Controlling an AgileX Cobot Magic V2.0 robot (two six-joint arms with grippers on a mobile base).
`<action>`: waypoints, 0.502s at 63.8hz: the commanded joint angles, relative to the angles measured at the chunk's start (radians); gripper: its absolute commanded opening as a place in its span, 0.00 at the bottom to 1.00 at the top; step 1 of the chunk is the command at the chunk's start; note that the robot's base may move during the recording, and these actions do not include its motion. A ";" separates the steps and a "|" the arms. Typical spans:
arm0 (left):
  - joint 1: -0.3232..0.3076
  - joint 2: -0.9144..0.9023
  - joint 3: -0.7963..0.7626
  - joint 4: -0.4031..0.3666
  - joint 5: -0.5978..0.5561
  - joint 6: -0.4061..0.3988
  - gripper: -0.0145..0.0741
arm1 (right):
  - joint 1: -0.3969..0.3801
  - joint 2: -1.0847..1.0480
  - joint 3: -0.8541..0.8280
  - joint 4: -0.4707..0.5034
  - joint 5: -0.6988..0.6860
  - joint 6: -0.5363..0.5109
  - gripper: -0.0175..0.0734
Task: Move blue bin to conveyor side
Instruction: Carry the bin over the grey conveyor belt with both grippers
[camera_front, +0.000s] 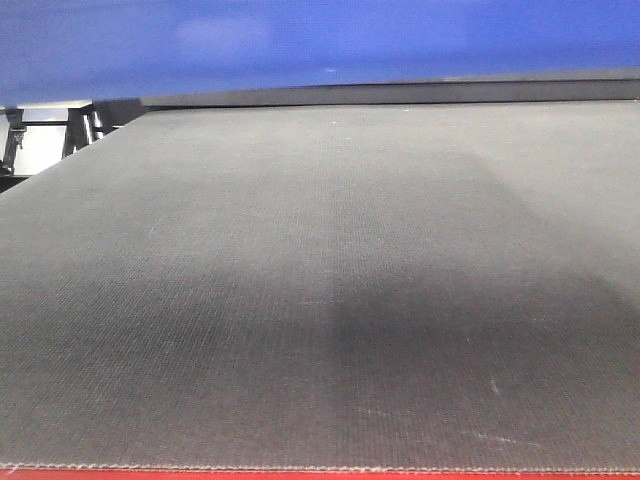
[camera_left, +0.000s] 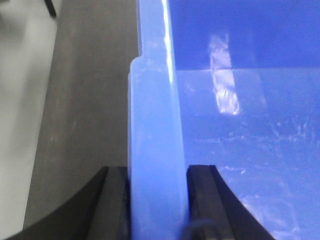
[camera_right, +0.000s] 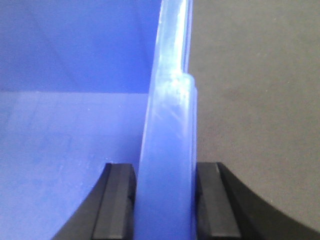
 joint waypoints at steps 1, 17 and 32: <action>-0.004 0.015 -0.014 0.015 -0.142 0.002 0.14 | -0.003 0.015 0.025 -0.029 -0.157 -0.011 0.10; -0.004 0.147 -0.003 0.015 -0.322 0.000 0.14 | -0.003 0.121 0.145 -0.030 -0.393 -0.011 0.10; -0.002 0.263 0.061 0.000 -0.478 0.000 0.14 | -0.003 0.243 0.159 -0.030 -0.474 -0.011 0.10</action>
